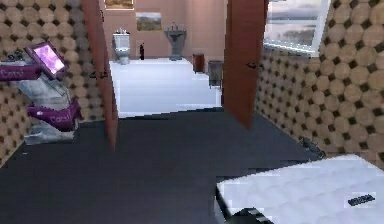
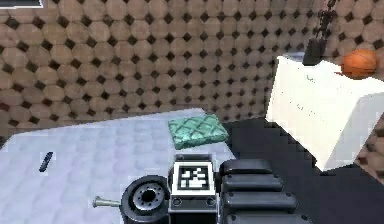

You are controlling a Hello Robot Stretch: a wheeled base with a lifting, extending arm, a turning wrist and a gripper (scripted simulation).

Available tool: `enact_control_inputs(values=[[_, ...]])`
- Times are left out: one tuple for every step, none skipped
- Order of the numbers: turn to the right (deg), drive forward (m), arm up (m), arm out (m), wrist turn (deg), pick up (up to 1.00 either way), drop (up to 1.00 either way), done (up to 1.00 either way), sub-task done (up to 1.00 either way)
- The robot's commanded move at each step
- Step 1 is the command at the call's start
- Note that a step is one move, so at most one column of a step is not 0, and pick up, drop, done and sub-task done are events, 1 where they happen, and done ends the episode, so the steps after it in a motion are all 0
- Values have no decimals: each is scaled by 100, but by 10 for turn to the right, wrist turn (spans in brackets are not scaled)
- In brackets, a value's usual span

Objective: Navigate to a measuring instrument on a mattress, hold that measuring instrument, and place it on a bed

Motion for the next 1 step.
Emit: enact_control_inputs(values=[[450, 0, 0, 0, 0, 0, 0, 0, 0]])
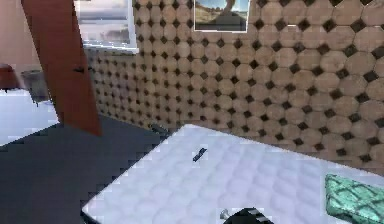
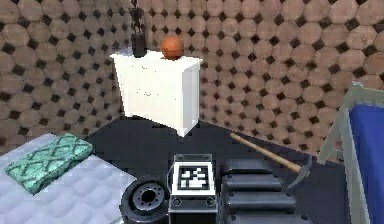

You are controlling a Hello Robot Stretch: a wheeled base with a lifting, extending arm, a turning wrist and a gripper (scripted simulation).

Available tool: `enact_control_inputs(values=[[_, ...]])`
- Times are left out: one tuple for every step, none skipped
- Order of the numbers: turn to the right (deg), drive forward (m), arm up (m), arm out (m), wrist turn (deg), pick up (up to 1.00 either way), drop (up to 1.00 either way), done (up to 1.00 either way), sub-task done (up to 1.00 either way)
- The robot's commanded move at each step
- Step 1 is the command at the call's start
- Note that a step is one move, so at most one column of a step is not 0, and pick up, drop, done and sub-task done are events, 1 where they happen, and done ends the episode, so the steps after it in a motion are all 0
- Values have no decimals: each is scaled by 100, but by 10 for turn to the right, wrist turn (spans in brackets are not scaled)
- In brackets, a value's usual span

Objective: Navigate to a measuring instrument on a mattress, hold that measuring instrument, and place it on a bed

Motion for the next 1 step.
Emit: enact_control_inputs(values=[[450, 0, 0, 0, 0, 0, 0, 0, 0]])
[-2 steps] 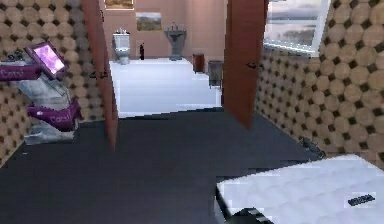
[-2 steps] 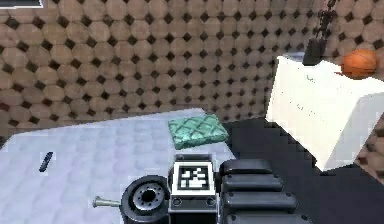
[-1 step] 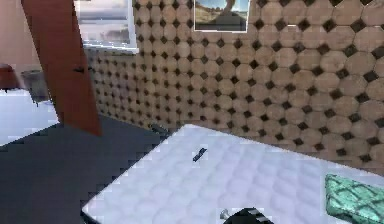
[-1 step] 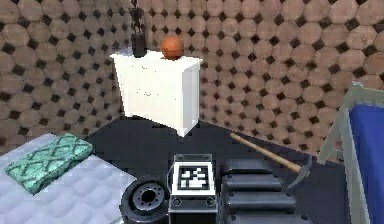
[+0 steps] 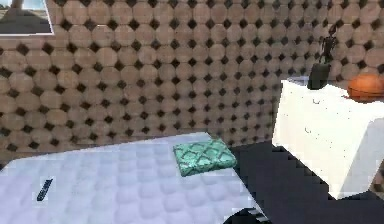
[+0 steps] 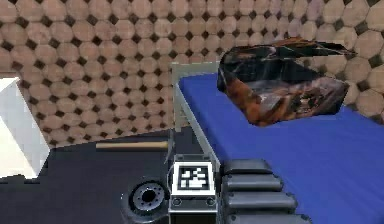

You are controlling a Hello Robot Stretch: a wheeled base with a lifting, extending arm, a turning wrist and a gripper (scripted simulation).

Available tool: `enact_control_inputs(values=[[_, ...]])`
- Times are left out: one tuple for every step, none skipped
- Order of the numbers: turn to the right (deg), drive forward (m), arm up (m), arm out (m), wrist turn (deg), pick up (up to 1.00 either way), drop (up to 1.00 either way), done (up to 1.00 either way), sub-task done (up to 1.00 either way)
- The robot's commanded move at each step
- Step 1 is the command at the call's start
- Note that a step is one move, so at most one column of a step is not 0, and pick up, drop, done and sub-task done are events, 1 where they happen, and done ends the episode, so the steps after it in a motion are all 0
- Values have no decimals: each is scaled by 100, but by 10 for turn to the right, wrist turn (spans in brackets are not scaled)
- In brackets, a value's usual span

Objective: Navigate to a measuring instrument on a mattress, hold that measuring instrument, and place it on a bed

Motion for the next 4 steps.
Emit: enact_control_inputs(values=[[450, 0, 0, 0, 0, 0, 0, 0, 0], [300, 0, 0, 0, 0, 0, 0, 0, 0], [0, 80, 0, 0, 0, 0, 0, 0, 0], [-30, 0, 0, 0, 0, 0, 0, 0, 0]])
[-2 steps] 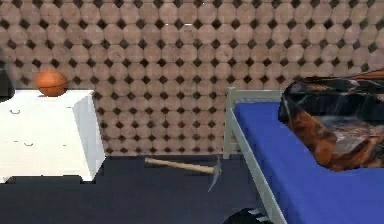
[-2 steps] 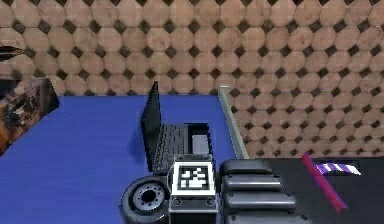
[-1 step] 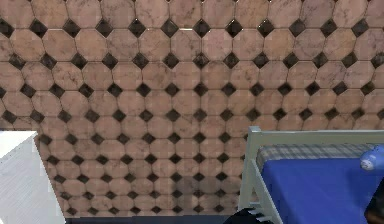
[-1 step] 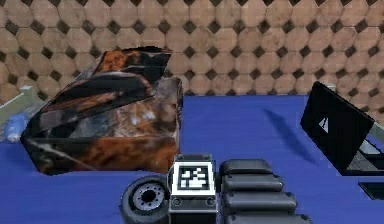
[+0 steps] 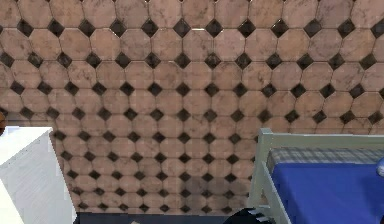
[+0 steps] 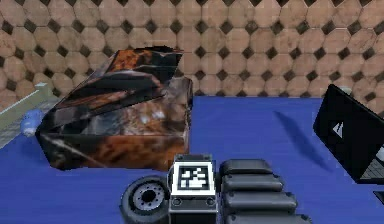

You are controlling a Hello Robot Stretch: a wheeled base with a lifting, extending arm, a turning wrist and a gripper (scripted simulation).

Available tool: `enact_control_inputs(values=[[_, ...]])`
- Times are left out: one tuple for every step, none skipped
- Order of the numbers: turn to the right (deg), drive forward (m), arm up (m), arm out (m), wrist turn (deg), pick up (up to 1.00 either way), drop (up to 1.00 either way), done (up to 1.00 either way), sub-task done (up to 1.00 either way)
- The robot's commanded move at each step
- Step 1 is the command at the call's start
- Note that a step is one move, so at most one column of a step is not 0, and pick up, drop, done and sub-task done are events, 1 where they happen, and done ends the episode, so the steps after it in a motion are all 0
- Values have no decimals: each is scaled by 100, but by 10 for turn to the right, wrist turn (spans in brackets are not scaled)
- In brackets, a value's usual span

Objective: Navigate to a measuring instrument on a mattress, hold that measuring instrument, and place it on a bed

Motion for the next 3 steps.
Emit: enact_control_inputs(values=[[0, 0, 0, 46, 0, 0, 0, 0, 0], [0, 0, 0, 0, 450, 0, 0, 0, 0], [0, 0, 0, 0, 450, 0, 0, 0, 0]])
